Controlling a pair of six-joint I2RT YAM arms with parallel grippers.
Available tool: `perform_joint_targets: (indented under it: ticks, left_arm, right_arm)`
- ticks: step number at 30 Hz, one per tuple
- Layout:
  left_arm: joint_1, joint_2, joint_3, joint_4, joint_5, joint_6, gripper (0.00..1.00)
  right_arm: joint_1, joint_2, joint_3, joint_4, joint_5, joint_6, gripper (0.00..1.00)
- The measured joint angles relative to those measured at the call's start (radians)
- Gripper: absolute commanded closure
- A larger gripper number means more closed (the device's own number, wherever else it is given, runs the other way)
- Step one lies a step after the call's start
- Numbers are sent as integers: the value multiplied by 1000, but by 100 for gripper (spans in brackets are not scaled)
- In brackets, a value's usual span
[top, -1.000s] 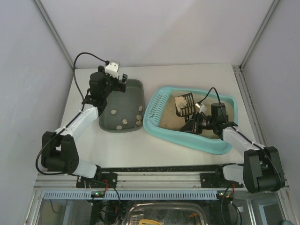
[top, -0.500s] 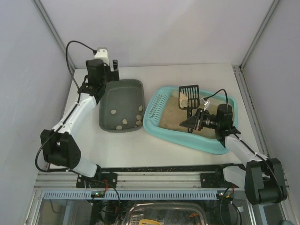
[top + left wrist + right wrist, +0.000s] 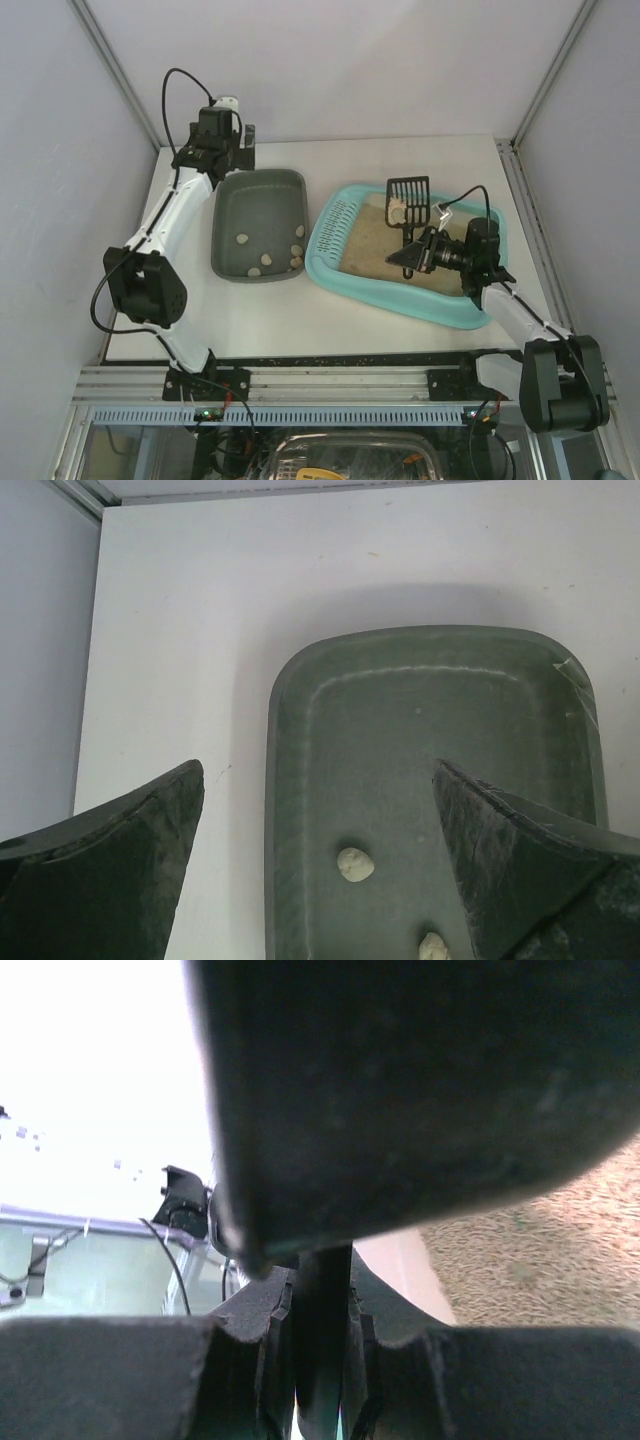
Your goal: Clean the litter box
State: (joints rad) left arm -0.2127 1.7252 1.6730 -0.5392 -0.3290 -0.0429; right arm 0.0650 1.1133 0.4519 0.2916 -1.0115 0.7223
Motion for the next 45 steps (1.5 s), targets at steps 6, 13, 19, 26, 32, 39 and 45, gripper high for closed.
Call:
perform_joint_targets:
  ticks: [6, 13, 19, 26, 32, 39, 45]
  left_arm:
    - [0, 0, 2, -32, 27, 2, 0]
    - [0, 0, 2, -55, 55, 1, 0]
    - [-1, 0, 0, -54, 77, 1, 0]
    - [-14, -3, -14, -50, 78, 4, 0]
    - [-37, -9, -47, -46, 70, 12, 0]
    - [-70, -40, -116, -27, 52, 35, 0]
    - [-92, -42, -121, -16, 48, 38, 0]
  right_arm:
    - [-21, -47, -21, -5, -18, 5, 100]
    - [-37, -89, -45, -76, -22, -18, 100]
    - [26, -74, -12, -166, 4, -100, 100]
    - [57, -48, -12, -182, 0, -101, 100]
    - [34, -43, -67, -68, 8, 11, 100]
    - [55, -14, -127, 102, -11, 159, 100]
    - [29, 82, -87, 168, -61, 281, 100]
